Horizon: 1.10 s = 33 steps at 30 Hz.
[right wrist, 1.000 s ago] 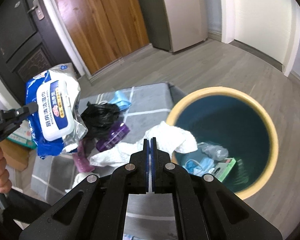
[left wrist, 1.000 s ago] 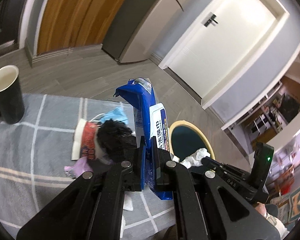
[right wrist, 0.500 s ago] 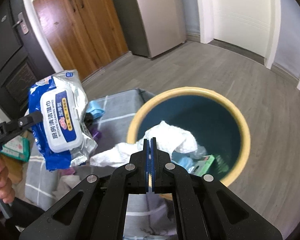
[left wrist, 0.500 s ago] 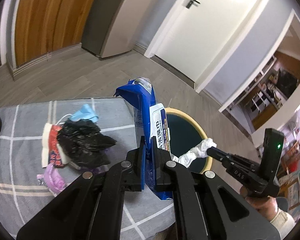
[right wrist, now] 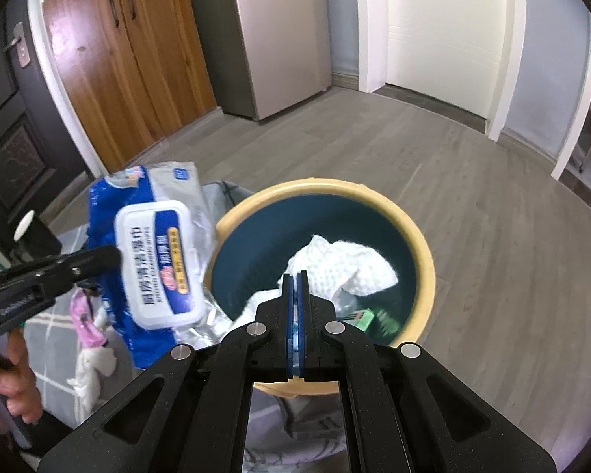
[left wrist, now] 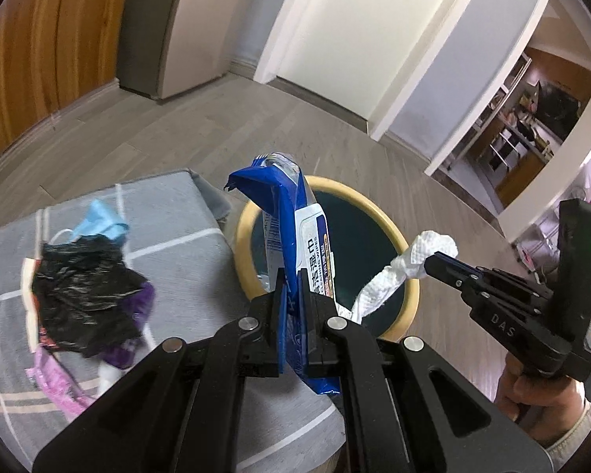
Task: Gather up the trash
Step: 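Drop the wipes pack into the bin with the left gripper while the right drops white tissue in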
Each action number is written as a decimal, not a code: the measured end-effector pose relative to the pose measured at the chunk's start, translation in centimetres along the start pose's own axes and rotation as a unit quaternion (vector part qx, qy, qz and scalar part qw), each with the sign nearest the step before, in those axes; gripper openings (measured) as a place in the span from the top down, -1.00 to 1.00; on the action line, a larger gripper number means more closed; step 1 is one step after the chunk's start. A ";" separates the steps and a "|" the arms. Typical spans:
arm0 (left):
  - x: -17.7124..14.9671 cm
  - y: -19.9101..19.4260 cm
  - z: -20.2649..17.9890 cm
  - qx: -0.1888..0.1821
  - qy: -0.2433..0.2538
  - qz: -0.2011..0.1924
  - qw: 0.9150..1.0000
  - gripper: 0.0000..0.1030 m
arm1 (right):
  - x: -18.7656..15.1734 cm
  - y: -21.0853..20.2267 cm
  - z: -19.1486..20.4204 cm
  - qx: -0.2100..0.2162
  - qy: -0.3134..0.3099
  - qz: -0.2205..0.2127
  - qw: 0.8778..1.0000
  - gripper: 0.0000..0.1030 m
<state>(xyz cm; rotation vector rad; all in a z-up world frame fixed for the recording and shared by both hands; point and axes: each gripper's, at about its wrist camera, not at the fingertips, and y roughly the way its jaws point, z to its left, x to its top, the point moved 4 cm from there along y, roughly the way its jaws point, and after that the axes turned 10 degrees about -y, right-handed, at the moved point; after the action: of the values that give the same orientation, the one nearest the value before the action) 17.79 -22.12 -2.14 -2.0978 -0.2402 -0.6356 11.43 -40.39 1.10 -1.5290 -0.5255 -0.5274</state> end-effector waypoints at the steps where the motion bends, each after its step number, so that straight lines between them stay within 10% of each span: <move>1: 0.1 0.5 -0.1 -0.002 0.000 0.004 1.000 0.93 | 0.0 0.1 -0.1 -0.001 0.001 0.001 1.000 0.95; 21: -0.1 6.8 -1.3 -0.021 -0.006 0.049 0.999 0.84 | -1.3 2.5 -1.0 -0.011 0.007 0.041 0.999 0.94; 26: 0.1 6.0 -1.3 -0.024 -0.008 0.034 0.999 0.12 | -1.2 2.5 -1.3 -0.007 0.016 0.042 0.999 0.94; 33: 0.5 4.5 -1.0 -0.020 -0.012 0.020 1.000 -0.11 | -1.3 2.4 -1.5 -0.002 0.025 0.041 0.999 0.82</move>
<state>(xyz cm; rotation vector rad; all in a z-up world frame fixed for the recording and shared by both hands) 19.67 -25.53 -4.67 -2.1437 -0.2014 -0.5958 11.93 -41.92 -1.57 -1.5305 -0.4209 -0.5015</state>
